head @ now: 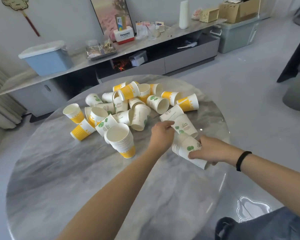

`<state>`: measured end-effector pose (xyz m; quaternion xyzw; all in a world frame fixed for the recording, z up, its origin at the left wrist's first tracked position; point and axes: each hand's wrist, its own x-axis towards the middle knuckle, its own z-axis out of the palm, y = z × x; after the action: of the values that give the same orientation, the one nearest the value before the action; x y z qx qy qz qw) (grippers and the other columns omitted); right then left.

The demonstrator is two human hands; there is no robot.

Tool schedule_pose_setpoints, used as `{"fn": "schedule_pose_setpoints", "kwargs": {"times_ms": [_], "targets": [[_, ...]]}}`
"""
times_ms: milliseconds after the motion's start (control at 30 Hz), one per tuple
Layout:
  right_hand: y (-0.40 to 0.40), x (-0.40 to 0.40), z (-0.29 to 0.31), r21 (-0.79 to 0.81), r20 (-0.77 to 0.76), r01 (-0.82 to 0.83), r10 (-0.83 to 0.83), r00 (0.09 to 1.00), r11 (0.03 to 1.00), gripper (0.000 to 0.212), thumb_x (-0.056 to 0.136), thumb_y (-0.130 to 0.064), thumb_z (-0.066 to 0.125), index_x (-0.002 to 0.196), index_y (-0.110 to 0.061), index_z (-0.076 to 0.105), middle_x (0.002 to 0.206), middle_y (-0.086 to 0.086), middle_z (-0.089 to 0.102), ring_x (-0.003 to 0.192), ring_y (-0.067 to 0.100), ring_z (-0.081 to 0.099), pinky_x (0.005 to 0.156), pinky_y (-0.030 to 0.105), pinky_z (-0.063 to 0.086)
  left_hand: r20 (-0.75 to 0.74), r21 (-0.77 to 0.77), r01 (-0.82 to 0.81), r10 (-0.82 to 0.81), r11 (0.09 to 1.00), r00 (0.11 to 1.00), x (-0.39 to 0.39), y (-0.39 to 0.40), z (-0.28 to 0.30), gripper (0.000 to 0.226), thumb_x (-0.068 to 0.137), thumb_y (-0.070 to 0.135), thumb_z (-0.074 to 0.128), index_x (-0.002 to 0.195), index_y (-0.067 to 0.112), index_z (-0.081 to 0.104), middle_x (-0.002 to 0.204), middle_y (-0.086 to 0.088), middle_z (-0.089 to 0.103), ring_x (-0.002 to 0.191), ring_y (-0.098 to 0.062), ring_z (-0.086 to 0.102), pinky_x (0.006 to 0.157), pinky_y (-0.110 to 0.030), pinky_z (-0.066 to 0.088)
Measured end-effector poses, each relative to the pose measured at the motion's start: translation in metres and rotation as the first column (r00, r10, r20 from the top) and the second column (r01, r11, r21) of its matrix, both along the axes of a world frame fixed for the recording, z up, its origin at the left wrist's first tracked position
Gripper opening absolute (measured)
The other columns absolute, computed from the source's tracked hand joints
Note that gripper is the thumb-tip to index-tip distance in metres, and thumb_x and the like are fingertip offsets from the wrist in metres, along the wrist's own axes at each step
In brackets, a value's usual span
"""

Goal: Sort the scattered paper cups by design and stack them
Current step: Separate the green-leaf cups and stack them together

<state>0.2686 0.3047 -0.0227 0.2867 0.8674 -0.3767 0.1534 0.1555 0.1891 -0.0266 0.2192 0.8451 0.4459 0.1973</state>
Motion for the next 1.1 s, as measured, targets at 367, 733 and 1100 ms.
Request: {"fn": "schedule_pose_setpoints", "kwargs": {"times_ms": [367, 733, 1100], "targets": [[0.044, 0.027, -0.003, 0.194, 0.07, 0.052, -0.066, 0.995, 0.98, 0.048, 0.077, -0.044, 0.061, 0.1, -0.01, 0.035, 0.098, 0.006, 0.052, 0.076, 0.02, 0.054, 0.051, 0.026, 0.037, -0.365, -0.387, 0.123, -0.274, 0.914, 0.89, -0.023, 0.074, -0.018, 0.035, 0.093, 0.032, 0.05, 0.128, 0.029, 0.054, 0.133, -0.004, 0.051, 0.126, -0.026, 0.037, 0.103, -0.039, 0.023], [0.064, 0.008, -0.016, 0.167, -0.187, 0.033, -0.001, 0.982, 0.985, 0.07, 0.075, -0.038, 0.071, 0.128, -0.012, 0.035, 0.126, 0.011, 0.038, 0.1, 0.024, 0.051, 0.082, 0.032, 0.046, 0.305, 0.14, 0.284, -0.314, 0.949, 0.899, -0.029, 0.069, -0.005, 0.029, 0.094, 0.004, 0.049, 0.118, 0.014, 0.062, 0.086, 0.001, 0.051, 0.087, -0.015, 0.052, 0.09, -0.033, 0.05], [0.068, -0.008, -0.025, 0.179, -0.151, 0.082, -0.055, 0.987, 0.98, 0.075, 0.077, -0.035, 0.067, 0.136, -0.01, 0.028, 0.132, 0.013, 0.034, 0.112, 0.03, 0.051, 0.088, 0.034, 0.047, -0.496, -0.699, 0.102, -0.582, 0.708, 0.644, -0.064, 0.083, -0.012, 0.039, 0.09, 0.022, 0.058, 0.128, 0.016, 0.05, 0.144, -0.014, 0.023, 0.13, -0.034, 0.03, 0.102, -0.043, 0.041]]}}
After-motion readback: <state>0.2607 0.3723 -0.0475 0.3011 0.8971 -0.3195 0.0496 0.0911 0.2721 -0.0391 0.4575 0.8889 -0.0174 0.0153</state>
